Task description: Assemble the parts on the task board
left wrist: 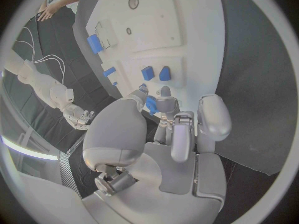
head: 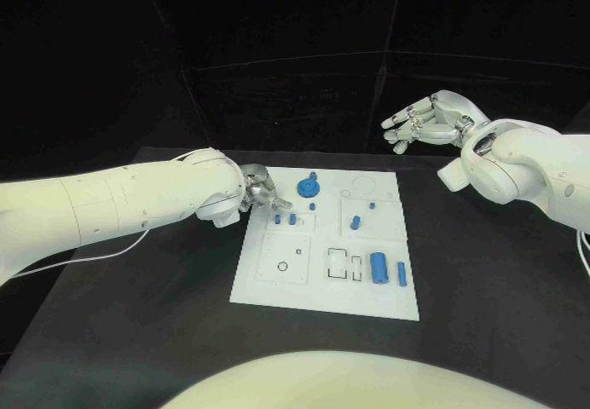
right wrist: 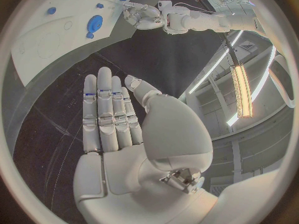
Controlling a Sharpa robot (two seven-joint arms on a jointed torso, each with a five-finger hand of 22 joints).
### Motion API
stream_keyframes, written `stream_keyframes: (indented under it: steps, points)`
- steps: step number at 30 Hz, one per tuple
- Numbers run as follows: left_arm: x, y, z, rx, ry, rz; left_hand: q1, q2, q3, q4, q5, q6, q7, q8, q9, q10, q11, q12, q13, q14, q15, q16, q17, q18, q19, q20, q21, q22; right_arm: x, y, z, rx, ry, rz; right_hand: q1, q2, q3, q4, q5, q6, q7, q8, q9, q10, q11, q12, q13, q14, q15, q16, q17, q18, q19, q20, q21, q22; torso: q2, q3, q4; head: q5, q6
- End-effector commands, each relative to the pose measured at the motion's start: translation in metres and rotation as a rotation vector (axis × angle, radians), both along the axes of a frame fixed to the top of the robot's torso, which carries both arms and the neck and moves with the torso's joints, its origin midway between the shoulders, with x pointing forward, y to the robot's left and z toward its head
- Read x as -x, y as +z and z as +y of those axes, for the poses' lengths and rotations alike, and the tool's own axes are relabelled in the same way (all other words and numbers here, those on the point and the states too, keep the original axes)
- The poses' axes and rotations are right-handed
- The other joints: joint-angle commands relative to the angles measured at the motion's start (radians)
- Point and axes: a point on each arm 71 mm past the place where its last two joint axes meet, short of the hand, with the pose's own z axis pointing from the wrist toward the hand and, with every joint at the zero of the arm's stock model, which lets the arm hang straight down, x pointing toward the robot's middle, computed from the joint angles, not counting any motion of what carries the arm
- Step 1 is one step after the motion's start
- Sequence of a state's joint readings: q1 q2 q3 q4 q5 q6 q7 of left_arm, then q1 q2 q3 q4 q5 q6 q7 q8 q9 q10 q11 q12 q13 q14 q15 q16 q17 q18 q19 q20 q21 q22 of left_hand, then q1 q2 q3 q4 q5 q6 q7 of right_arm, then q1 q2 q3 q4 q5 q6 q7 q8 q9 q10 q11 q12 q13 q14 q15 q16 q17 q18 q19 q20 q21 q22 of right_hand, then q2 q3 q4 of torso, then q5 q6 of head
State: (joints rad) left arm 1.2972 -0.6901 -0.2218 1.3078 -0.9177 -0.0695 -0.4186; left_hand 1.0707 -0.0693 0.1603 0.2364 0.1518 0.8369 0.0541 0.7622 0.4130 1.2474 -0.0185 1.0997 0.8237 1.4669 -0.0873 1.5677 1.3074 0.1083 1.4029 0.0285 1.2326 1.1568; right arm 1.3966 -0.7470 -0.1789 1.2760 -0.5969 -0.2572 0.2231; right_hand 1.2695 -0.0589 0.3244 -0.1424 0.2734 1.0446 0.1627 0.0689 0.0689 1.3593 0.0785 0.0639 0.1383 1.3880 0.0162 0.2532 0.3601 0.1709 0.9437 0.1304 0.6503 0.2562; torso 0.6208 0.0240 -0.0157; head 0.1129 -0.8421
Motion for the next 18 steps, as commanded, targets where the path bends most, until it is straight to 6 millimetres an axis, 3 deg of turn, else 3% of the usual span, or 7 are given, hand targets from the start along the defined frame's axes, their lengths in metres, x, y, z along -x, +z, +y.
stream_keyframes:
  steps: [1, 4, 7, 10, 12, 14, 18]
  points:
    - [-0.005, 0.013, -0.005, 0.17, 0.002, -0.111, 0.027, -0.004, -0.018, -0.003, 0.004, -0.016, 0.008, -0.013, -0.009, -0.03, 0.006, -0.031, -0.047, 0.104, 0.012, 0.003, 0.263, -0.009, -0.011, 0.003, -0.013, -0.01, -0.001, 0.002, -0.001, -0.005, -0.008, -0.01, -0.012, -0.001, 0.001, 0.007, 0.006, -0.01, 0.002, -0.003, -0.001, -0.009, 0.001, -0.003, -0.002, -0.004, 0.002, -0.009, -0.001, 0.01, -0.006, 0.004, -0.009, -0.003, 0.0, -0.0002, 0.0, 0.0, 0.007]
    - [-0.006, 0.017, -0.007, 0.212, -0.013, -0.14, 0.057, -0.007, -0.04, -0.004, 0.005, -0.057, 0.027, -0.051, -0.034, -0.067, 0.021, -0.067, -0.096, 0.104, 0.024, 0.003, 0.263, -0.005, -0.02, 0.012, -0.031, -0.028, -0.001, 0.002, -0.001, -0.005, -0.01, -0.011, -0.015, -0.005, -0.001, 0.009, 0.01, -0.015, 0.004, -0.003, -0.001, -0.013, 0.003, -0.003, -0.005, -0.006, 0.004, -0.015, -0.002, 0.01, -0.006, 0.006, -0.015, -0.006, 0.001, -0.0001, -0.0002, 0.0, 0.009]
    - [-0.008, 0.02, -0.01, 0.244, -0.032, -0.165, 0.118, -0.007, -0.062, -0.019, 0.006, -0.089, 0.054, -0.104, -0.075, -0.162, 0.046, -0.154, -0.207, 0.088, 0.045, -0.027, 0.208, 0.013, -0.067, 0.031, -0.114, -0.116, -0.001, 0.002, -0.001, -0.005, -0.01, -0.011, -0.014, -0.006, 0.0, 0.01, 0.012, -0.017, 0.004, -0.003, -0.001, -0.016, 0.004, -0.003, -0.006, -0.007, 0.005, -0.019, -0.003, 0.01, -0.006, 0.007, -0.02, -0.009, 0.0, 0.0003, -0.0006, -0.001, 0.011]
    - [-0.01, 0.023, -0.014, 0.267, -0.071, -0.182, 0.26, 0.016, -0.003, -0.084, 0.011, -0.089, 0.072, -0.135, -0.103, -0.286, 0.063, -0.252, -0.262, -0.02, 0.058, -0.2, -0.061, 0.07, -0.228, 0.045, -0.377, -0.384, -0.001, 0.002, -0.001, -0.006, -0.007, -0.012, -0.011, -0.004, 0.003, 0.009, 0.015, -0.014, 0.005, 0.0, 0.0, -0.021, 0.005, -0.003, -0.009, -0.009, 0.006, -0.026, -0.004, 0.01, -0.007, 0.009, -0.026, -0.012, 0.001, 0.0004, -0.0001, -0.005, 0.016]
    - [-0.01, 0.024, -0.019, 0.274, -0.111, -0.201, 0.32, 0.006, 0.054, -0.11, 0.008, -0.092, 0.099, -0.183, -0.139, -0.349, 0.097, -0.358, -0.337, -0.19, 0.084, -0.428, -0.328, 0.068, -0.308, 0.066, -0.473, -0.442, 0.0, 0.002, -0.001, -0.007, -0.004, -0.014, -0.008, -0.003, 0.005, 0.009, 0.019, -0.009, 0.004, 0.003, 0.002, -0.024, 0.005, -0.003, -0.012, -0.01, 0.006, -0.032, -0.005, 0.011, -0.006, 0.009, -0.03, -0.014, 0.002, -0.0003, 0.0008, -0.007, 0.018]
    - [-0.012, 0.026, -0.026, 0.28, -0.167, -0.23, 0.357, -0.016, 0.109, -0.134, 0.009, -0.067, 0.116, -0.231, -0.178, -0.362, 0.107, -0.446, -0.415, -0.314, 0.101, -0.62, -0.534, 0.074, -0.341, 0.081, -0.543, -0.487, -0.001, 0.003, 0.0, -0.009, 0.0, -0.016, -0.003, -0.001, 0.008, 0.007, 0.021, -0.001, 0.003, 0.006, 0.003, -0.026, 0.004, -0.003, -0.014, -0.011, 0.006, -0.038, -0.006, 0.011, -0.006, 0.009, -0.033, -0.016, 0.002, -0.001, 0.0002, -0.008, 0.02]
    - [-0.014, 0.031, -0.043, 0.296, -0.315, -0.293, 0.387, -0.049, 0.179, -0.182, 0.008, -0.006, 0.111, -0.307, -0.239, -0.33, 0.111, -0.551, -0.525, -0.321, 0.102, -0.703, -0.618, 0.077, -0.329, 0.083, -0.592, -0.526, 0.0, 0.003, 0.002, -0.014, 0.015, -0.024, 0.001, 0.0, 0.011, 0.005, 0.019, 0.014, 0.001, 0.012, 0.005, -0.03, 0.004, -0.003, -0.019, -0.013, 0.007, -0.05, -0.008, 0.01, -0.007, 0.011, -0.04, -0.019, 0.001, -0.0002, -0.0014, -0.013, 0.026]
